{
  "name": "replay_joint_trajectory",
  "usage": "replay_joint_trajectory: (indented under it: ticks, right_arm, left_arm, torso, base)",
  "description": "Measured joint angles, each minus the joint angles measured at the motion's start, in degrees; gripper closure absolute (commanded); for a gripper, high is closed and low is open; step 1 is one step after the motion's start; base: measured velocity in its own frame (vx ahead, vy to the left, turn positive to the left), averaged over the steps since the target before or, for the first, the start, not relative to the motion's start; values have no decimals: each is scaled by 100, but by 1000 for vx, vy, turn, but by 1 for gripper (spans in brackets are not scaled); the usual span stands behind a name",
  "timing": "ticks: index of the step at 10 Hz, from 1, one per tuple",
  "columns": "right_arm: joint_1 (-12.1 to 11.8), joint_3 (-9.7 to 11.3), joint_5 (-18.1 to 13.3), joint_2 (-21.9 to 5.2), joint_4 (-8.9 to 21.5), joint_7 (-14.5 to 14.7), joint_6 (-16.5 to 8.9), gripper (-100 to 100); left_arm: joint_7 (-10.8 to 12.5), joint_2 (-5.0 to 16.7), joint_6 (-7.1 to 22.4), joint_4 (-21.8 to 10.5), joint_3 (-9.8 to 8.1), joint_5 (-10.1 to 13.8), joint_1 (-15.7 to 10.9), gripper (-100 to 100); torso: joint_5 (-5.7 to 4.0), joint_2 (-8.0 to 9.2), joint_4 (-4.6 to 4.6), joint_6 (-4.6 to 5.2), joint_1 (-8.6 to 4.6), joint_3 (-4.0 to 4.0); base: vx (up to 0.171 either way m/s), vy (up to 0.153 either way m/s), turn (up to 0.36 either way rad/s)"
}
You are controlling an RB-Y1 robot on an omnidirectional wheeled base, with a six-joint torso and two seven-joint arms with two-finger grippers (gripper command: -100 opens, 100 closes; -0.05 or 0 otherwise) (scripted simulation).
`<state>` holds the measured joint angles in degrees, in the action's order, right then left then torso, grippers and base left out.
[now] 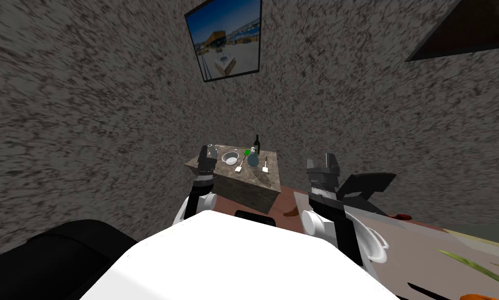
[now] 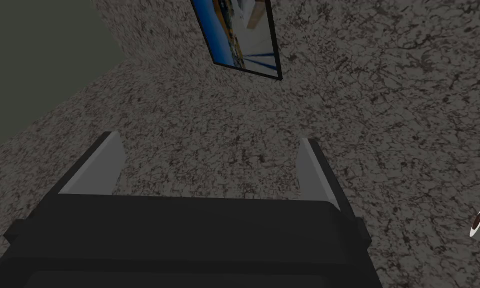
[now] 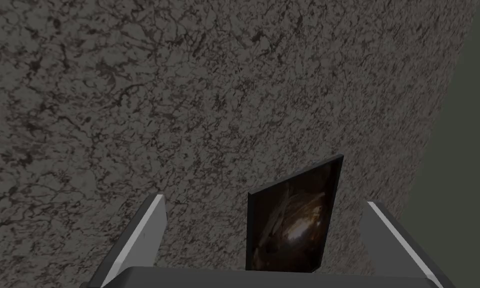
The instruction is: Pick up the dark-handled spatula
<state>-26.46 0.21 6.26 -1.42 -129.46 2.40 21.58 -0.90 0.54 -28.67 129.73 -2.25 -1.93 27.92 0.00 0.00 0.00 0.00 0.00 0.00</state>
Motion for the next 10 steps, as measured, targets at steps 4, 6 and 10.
replay_joint_trajectory:
  ticks: [4,6,10]
  right_arm:
    - [256,21,8,-582,190,354,-569,-100]
    - [369,-35,48,-786,223,467,-885,-100]
    - [619,-50,80,-1136,478,804,-1489,-100]
  left_arm:
    - [0,0,0,0,1,0,-2,0]
    - [0,0,0,0,0,0,-1,0]
    - [0,0,0,0,0,0,0,0]
  torso:
    - [-1,38,8,-3,-4,22]
    - [-1,20,5,-2,-6,12]
    - [-1,19,5,2,-5,12]
  base:
    - [-88,-5,180]
    - [-67,-15,241]
    - [-60,-5,161]
